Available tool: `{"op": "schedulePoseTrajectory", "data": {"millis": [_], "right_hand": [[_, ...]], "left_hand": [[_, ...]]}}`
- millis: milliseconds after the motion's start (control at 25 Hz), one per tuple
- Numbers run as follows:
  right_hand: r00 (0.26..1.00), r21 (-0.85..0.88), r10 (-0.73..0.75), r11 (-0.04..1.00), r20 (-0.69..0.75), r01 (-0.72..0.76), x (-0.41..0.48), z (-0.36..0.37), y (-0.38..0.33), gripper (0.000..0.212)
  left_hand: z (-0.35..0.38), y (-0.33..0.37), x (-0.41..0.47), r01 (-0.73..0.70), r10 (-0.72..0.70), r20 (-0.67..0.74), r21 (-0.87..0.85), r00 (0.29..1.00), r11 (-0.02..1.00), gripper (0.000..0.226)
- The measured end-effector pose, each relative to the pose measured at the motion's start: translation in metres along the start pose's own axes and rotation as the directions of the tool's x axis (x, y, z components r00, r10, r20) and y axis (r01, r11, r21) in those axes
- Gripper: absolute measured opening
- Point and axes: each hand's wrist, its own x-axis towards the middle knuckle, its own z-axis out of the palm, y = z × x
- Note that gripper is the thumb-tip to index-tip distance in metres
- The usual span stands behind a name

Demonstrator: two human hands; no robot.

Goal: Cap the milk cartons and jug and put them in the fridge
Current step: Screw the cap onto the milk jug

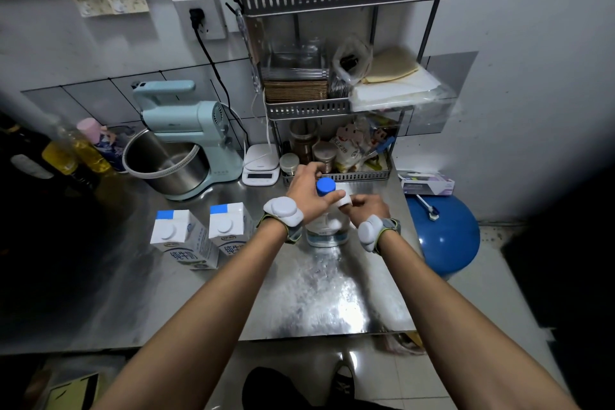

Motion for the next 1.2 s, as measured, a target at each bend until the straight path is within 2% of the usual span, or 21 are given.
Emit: {"op": "schedulePoseTrajectory", "data": {"millis": [120,280,360,480,560,640,720,880,960,1040,1120,1200], "right_hand": [[1.0,-0.003,-0.005,1.0,0.019,0.005,0.001,-0.002,0.002,0.016],[0.999,-0.03,-0.026,0.999,0.038,0.028,0.005,0.0,0.002,0.015],[0.999,-0.02,-0.021,1.0,0.033,0.021,0.006,0.0,0.002,0.017],[1.0,-0.015,0.018,1.0,0.02,-0.018,0.007,0.003,0.002,0.02],[0.999,-0.007,0.029,1.0,0.022,-0.029,0.009,0.004,0.005,0.022],[0.999,0.024,0.022,0.999,0.031,-0.023,0.011,0.003,0.007,0.021],[0.999,0.04,0.007,0.999,0.037,-0.008,0.012,0.002,0.007,0.018],[1.0,0.049,0.01,0.999,0.028,-0.011,0.013,0.002,0.006,0.017],[0.999,0.049,0.025,0.998,0.023,-0.026,0.014,0.002,0.006,0.018],[0.999,0.05,0.035,0.998,0.023,-0.036,0.015,0.002,0.007,0.017],[0.999,0.045,0.032,0.998,0.02,-0.033,0.015,0.002,0.007,0.015],[1.0,0.044,0.027,0.999,0.013,-0.028,0.016,0.004,0.008,0.014]], "left_hand": [[0.004,0.003,0.003,-0.008,0.013,-0.061,0.083,0.998,0.997,0.045],[-0.011,-0.006,0.007,-0.152,0.145,0.153,0.033,0.978,0.988,0.034],[-0.012,-0.007,0.007,-0.133,0.137,0.208,-0.034,0.968,0.991,0.039],[0.002,-0.009,0.003,0.005,-0.005,0.018,0.001,1.0,1.0,0.058],[0.01,-0.009,0.001,0.014,-0.009,-0.112,0.045,0.994,0.999,0.054],[0.007,-0.008,0.001,-0.029,0.034,-0.111,0.045,0.993,0.999,0.044],[-0.001,-0.007,0.002,-0.091,0.092,-0.035,0.034,0.995,0.995,0.037],[-0.005,-0.005,0.003,-0.174,0.165,0.109,0.077,0.98,0.982,0.041],[0.002,-0.004,0.001,-0.094,0.089,0.067,0.086,0.994,0.992,0.054],[0.009,-0.004,-0.001,0.024,-0.018,-0.067,0.086,0.998,0.996,0.058],[0.014,-0.003,-0.001,0.017,-0.001,-0.149,0.108,0.989,0.994,0.047],[0.016,0.0,-0.002,-0.041,0.062,-0.135,0.15,0.989,0.988,0.036]]}}
